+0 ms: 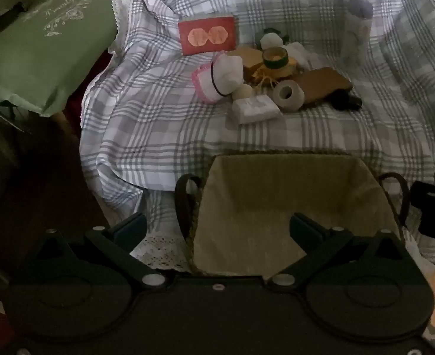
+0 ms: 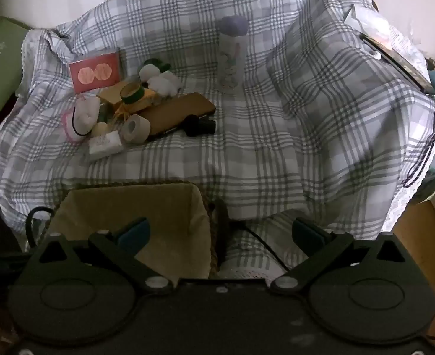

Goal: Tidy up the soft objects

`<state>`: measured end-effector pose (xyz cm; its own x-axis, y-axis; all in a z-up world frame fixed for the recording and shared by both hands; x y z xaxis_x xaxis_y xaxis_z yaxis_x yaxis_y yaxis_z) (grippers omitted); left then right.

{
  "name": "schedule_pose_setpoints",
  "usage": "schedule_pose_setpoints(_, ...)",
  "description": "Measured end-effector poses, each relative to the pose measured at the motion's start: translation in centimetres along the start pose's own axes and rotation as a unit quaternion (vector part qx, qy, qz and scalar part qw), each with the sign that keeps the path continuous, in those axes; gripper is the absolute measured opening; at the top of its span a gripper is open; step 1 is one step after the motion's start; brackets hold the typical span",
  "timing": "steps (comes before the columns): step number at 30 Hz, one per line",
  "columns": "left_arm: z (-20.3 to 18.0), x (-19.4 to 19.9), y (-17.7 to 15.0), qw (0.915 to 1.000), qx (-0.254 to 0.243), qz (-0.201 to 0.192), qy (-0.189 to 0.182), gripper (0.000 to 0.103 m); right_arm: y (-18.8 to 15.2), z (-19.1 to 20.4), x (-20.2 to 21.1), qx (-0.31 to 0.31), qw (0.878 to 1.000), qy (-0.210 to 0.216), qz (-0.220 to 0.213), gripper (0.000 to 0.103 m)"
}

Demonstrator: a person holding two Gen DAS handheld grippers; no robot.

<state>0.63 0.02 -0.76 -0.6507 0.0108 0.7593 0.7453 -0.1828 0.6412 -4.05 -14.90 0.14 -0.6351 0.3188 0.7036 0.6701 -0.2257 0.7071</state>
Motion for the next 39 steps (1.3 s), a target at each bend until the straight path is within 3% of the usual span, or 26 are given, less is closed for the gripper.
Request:
schedule_pose_setpoints(5,0.1,0.2,-0.7,0.9999,0.007,-0.009,-0.001,0.100,-0.2,-0.3,-0.2,-0.003,1.000,0.014,0.010,0.103)
schedule_pose_setpoints(15,-0.1,-0.2,-0.8,0.9996,-0.004,0.027,0.003,0.100,-0.2,0.4,-0.4,0.006,0.999,0.011,0.047,0.103)
schedule_pose_setpoints(39,0.4,-0.5,-1.1,0.9992,0.008,0.039,0.007,0.100,-1.3,1.1,-1.4,0.003,0.997,0.013,0.074,0.103)
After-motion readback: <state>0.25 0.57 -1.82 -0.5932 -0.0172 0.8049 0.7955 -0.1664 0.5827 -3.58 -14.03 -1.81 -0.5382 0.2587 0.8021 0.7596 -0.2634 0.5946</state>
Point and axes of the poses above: each gripper's, at about its wrist camera, not at the fingertips, and x roughly against the way its jaws point, z to its left, y to its top, the point moved 1 cm from there along -x, roughly the way its jaws point, and after that the axes turned 2 degrees about -z, right-handed, at the moved point
